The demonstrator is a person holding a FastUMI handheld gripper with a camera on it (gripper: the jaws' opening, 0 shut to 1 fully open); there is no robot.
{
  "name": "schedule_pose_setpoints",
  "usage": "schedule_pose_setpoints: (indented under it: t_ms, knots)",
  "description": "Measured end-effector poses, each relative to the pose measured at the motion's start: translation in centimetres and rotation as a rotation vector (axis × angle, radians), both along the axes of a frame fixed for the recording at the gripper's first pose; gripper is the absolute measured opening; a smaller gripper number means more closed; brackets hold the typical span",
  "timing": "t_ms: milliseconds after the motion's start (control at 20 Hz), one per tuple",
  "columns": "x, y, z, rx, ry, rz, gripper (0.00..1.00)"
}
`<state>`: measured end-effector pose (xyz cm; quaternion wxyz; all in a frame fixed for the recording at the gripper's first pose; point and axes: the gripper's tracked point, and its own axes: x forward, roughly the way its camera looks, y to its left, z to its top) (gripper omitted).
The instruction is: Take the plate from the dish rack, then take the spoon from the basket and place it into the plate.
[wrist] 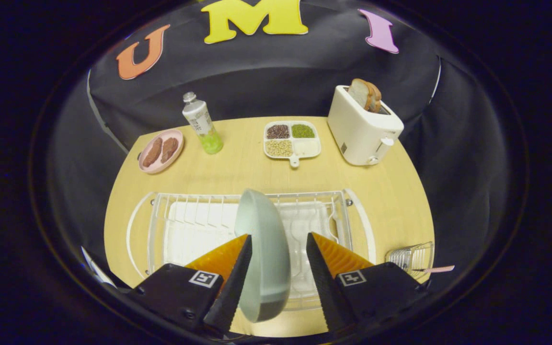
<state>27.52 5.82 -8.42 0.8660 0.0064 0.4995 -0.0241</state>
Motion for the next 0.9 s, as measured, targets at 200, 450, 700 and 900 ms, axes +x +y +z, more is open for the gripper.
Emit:
schedule_pose_setpoints:
  t_ms: [200, 450, 700, 900]
  knots:
    - [-0.4, 0.2, -0.1, -0.043, 0.027, -0.023, 0.42]
    - [-0.7, -0.6, 1.1, -0.186, 0.01, -0.034, 0.32]
    - [-2.0, -0.7, 1.9, -0.264, 0.025, -0.023, 0.26]
    - [-2.4, -1.0, 2.3, -0.326, 0.022, -0.052, 0.21]
